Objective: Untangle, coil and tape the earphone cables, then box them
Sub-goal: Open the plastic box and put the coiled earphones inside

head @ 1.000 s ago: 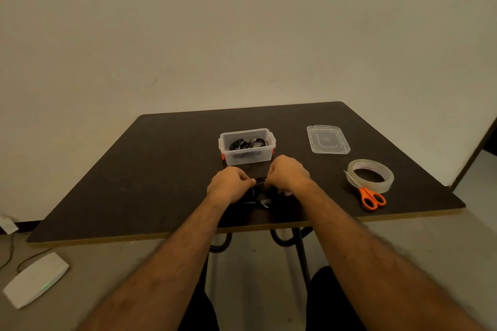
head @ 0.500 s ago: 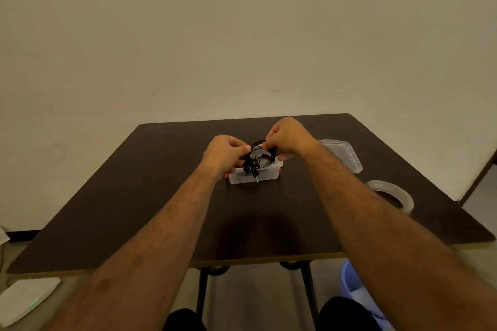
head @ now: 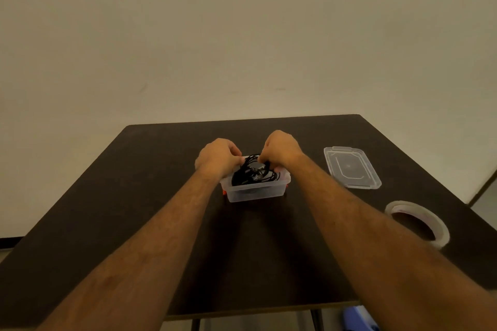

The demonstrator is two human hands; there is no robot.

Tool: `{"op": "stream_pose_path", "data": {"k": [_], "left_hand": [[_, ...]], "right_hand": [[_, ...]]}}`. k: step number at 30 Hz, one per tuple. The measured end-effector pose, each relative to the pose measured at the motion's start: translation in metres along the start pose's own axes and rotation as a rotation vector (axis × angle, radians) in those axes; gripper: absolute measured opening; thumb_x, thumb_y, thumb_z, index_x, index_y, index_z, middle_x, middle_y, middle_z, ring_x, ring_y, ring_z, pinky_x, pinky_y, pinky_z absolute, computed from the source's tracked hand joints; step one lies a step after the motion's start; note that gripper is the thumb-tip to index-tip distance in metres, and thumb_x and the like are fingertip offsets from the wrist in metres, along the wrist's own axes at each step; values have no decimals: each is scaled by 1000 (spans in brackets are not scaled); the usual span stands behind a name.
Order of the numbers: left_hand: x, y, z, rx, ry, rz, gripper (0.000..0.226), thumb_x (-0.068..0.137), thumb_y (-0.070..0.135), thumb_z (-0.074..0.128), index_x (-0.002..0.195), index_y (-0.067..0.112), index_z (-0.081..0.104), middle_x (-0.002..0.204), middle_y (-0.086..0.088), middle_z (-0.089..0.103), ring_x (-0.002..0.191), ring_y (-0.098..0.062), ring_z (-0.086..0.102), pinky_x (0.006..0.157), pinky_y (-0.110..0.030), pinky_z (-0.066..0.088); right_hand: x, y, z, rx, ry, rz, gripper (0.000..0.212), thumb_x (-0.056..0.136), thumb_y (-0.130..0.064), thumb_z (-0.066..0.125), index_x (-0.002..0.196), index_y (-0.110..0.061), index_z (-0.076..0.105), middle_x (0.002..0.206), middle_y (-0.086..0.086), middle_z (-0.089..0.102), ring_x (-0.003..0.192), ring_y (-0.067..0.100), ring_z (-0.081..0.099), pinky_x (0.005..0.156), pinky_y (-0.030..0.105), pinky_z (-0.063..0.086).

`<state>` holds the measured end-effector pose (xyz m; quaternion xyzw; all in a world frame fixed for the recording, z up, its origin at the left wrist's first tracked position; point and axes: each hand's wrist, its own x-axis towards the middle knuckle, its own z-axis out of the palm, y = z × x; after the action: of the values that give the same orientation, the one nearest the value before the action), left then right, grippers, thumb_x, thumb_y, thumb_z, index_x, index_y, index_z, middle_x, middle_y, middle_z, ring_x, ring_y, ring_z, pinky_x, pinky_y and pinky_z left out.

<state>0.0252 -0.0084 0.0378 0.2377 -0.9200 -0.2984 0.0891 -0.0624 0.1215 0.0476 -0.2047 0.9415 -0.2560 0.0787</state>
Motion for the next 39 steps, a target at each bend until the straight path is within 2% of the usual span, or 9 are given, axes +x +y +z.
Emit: {"op": "stream_pose_path", "data": {"k": [6, 10, 14, 20, 22, 27, 30, 33, 39], "left_hand": [[-2, 3, 11, 261, -2, 31, 20, 93, 34, 65, 109, 23, 71, 100, 1, 68, 88, -15, 63, 75, -34, 57], [-6, 3, 16, 324, -29, 48, 23, 94, 34, 63, 114, 24, 70, 105, -1, 69, 92, -16, 64, 79, -34, 56], [-13, 2, 19, 315, 12, 73, 22, 95, 34, 62, 113, 24, 70, 105, 0, 69, 93, -15, 63, 81, -34, 56], [-24, -11, 15, 37, 301, 57, 17, 96, 26, 60, 109, 21, 70, 107, 2, 69, 90, -7, 58, 79, -27, 50], [-28, -18, 13, 15, 351, 2, 19, 97, 27, 60, 113, 19, 69, 107, 1, 69, 88, -6, 56, 76, -25, 48], [-47, -31, 17, 15, 203, -83, 23, 102, 29, 50, 106, 20, 71, 84, 7, 63, 75, -9, 60, 60, -25, 47], [-65, -32, 25, -86, 195, -95, 24, 102, 29, 50, 115, 21, 68, 84, 9, 60, 78, -13, 64, 71, -32, 57], [-84, -32, 28, -187, 188, -109, 25, 102, 29, 50, 120, 21, 66, 88, 9, 60, 76, -14, 66, 69, -29, 58], [-118, -28, 31, -278, 183, -103, 28, 101, 27, 53, 126, 21, 63, 89, 11, 55, 74, -13, 66, 72, -31, 60]], "right_hand": [[1, -1, 10, -212, 60, -61, 29, 93, -28, 63, 71, -13, 53, 71, 2, 56, 60, 12, 54, 53, 25, 41], [-2, -1, 16, -347, 39, -109, 9, 96, -21, 60, 94, -12, 62, 81, 5, 56, 74, 17, 59, 69, 30, 50], [-10, 2, 19, -405, 46, -163, 12, 96, -19, 59, 104, -11, 64, 87, 6, 57, 79, 18, 58, 74, 30, 50], [-19, 11, 5, -242, 196, -126, 16, 98, -20, 57, 90, -11, 67, 74, 3, 60, 69, 16, 59, 66, 29, 50], [-23, 23, 1, -196, 260, -100, 17, 97, -23, 58, 94, -12, 70, 83, 5, 68, 74, 17, 64, 69, 31, 55], [-40, 53, 7, -34, 153, -13, 15, 95, -20, 59, 96, -15, 73, 93, 4, 71, 78, 14, 67, 66, 26, 54], [-57, 62, 12, 91, 184, -14, 17, 97, -20, 57, 94, -16, 73, 87, 0, 69, 72, 8, 63, 57, 18, 46], [-77, 69, 15, 158, 204, -13, 19, 98, -20, 55, 91, -17, 72, 81, -4, 63, 67, 4, 57, 55, 16, 40], [-113, 81, 14, 243, 218, -30, 18, 97, -20, 57, 89, -17, 73, 81, -4, 65, 74, 6, 61, 65, 20, 48]]}}
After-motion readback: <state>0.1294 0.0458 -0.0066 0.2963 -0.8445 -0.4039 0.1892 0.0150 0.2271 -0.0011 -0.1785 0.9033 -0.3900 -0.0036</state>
